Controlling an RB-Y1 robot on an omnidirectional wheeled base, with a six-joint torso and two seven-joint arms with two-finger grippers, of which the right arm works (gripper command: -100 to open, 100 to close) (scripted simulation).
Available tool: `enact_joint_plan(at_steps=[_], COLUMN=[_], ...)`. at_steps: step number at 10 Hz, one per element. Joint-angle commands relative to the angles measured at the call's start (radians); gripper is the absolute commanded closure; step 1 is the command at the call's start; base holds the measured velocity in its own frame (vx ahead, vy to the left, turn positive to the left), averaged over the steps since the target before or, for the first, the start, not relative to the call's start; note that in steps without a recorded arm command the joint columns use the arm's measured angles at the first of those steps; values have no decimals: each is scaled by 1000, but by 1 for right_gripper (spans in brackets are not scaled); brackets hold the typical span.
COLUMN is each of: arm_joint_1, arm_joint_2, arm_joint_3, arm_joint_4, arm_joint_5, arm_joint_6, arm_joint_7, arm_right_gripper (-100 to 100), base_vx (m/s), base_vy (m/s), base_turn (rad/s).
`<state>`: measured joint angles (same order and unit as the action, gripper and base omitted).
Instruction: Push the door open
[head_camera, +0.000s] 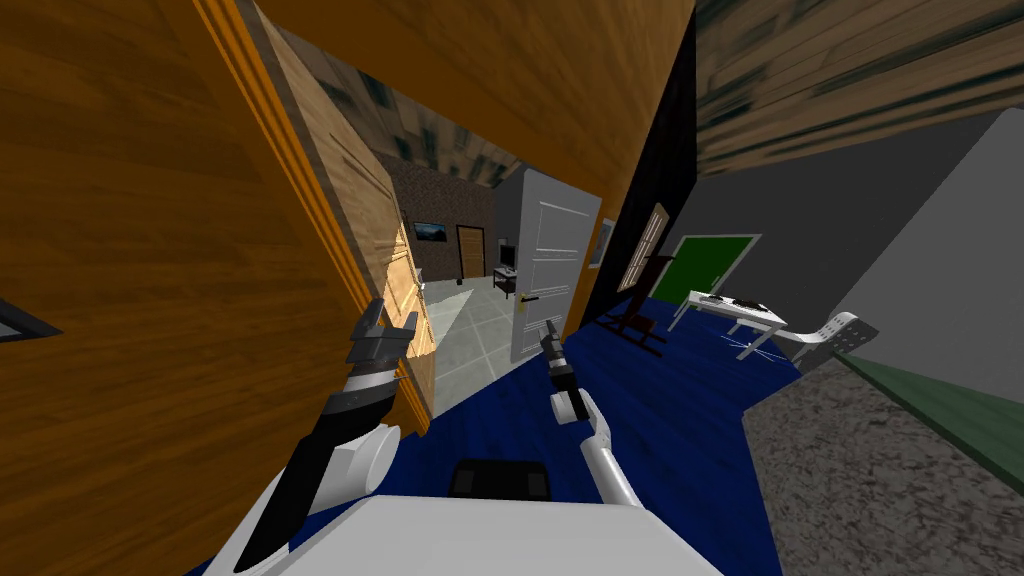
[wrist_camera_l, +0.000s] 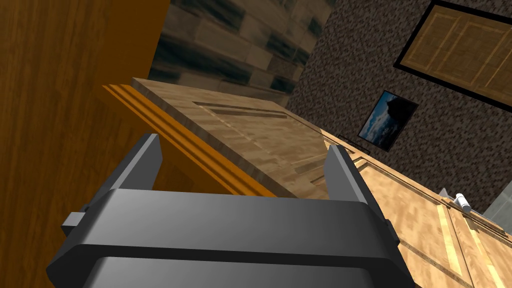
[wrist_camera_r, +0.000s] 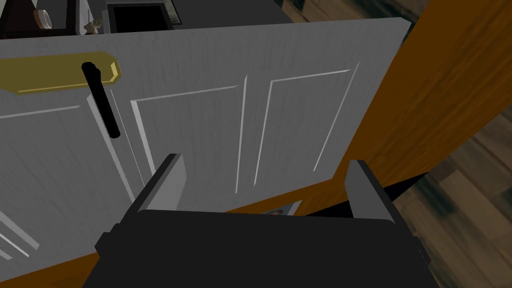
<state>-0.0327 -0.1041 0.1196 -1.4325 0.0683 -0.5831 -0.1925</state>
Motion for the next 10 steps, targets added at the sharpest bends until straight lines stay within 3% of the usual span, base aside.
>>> enact_joint_plan(at_steps=[1,10], arm_joint_1=[-33,-181], arm_joint_2=[0,-6], arm_joint_3=[4,28], arm_joint_4=[50,298], arm_joint_5=[9,59], arm_joint_6=[4,17], arm_joint_7=[-14,-87], arm_right_gripper=[-100,-100], base_vx=[97,81], base_vy=[-114,-108], base_turn=[53,47])
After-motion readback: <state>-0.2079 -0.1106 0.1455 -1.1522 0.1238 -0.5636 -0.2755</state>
